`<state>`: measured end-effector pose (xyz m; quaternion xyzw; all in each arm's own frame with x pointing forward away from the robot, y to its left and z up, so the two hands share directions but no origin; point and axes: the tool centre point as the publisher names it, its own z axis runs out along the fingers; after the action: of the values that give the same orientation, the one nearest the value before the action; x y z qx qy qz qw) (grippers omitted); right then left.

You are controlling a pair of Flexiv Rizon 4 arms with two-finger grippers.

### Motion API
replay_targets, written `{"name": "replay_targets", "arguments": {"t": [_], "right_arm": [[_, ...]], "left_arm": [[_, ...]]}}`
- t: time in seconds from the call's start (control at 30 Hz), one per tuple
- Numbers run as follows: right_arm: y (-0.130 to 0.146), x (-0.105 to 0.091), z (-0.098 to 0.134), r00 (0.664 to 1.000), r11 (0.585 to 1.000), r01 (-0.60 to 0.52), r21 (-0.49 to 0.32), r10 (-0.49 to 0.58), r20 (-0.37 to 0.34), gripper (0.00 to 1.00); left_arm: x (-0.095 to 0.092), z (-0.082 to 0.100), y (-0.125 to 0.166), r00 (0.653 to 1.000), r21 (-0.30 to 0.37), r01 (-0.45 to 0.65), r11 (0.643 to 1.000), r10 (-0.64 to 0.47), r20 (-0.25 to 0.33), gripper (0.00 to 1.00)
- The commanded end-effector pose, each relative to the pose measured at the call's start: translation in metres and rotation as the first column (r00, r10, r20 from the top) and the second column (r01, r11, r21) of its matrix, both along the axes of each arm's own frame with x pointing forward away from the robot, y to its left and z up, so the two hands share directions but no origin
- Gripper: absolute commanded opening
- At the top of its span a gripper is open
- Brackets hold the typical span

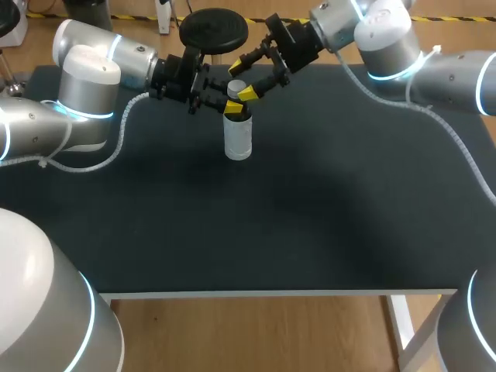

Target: Unscrew the bottle cap

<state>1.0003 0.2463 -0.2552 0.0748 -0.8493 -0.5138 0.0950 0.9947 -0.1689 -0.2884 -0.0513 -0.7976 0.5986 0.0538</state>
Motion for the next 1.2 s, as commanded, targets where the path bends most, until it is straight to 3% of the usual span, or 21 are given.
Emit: {"name": "replay_targets", "arguments": {"t": [0.03,0.17,0.2,0.3,0.33,0.57,0.7,0.97,1.2], "right_arm": [[-0.001,-0.0005,0.0016,1.0,1.0,0.002,-0.004,-0.002,0.001,1.0],[-0.0016,-0.0006,0.0016,1.0,1.0,0.005,-0.003,-0.005,-0.001,1.0],[-0.0017,-0.0006,0.0015,1.0,1.0,0.004,-0.002,-0.004,-0.001,0.91],[-0.0017,-0.0004,0.0011,1.0,1.0,0.0,-0.003,0.0,0.0,0.48],[-0.0018,-0.0002,0.0005,1.0,1.0,-0.002,-0.003,0.002,-0.001,0.42],[-0.0033,0.0013,-0.004,1.0,1.0,-0.004,0.005,0.004,-0.016,0.35],[-0.0034,0.0012,-0.0034,1.0,1.0,-0.012,0.012,0.013,-0.014,0.02],[-0.0091,-0.001,-0.0029,0.997,0.995,-0.08,0.053,0.08,-0.007,0.0],[-0.004,0.0009,-0.0053,0.953,0.948,-0.296,0.117,0.301,-0.027,0.0]], "left_arm": [[0.0015,-0.0007,0.0006,1.0,-0.003,0.005,1.0,-0.005,-0.001,0.0],[0.0015,-0.0007,0.0006,1.0,-0.003,0.005,1.0,-0.005,-0.001,0.0],[0.0015,-0.0007,0.0006,1.0,-0.003,0.005,1.0,-0.005,-0.001,0.0],[0.0015,-0.0007,0.0006,1.0,-0.003,0.005,1.0,-0.005,-0.001,0.0],[0.0015,-0.0007,0.0006,1.0,-0.003,0.005,1.0,-0.005,-0.001,0.0],[0.0015,-0.0007,0.0006,1.0,-0.003,0.005,1.0,-0.005,-0.001,0.0],[0.0015,-0.0007,0.0006,1.0,-0.003,0.005,1.0,-0.005,-0.001,0.0],[0.0015,-0.0007,0.0006,1.0,-0.003,0.005,1.0,-0.005,-0.001,0.0],[0.0015,-0.0007,0.0006,1.0,-0.003,0.005,1.0,-0.005,-0.001,0.0]]}}
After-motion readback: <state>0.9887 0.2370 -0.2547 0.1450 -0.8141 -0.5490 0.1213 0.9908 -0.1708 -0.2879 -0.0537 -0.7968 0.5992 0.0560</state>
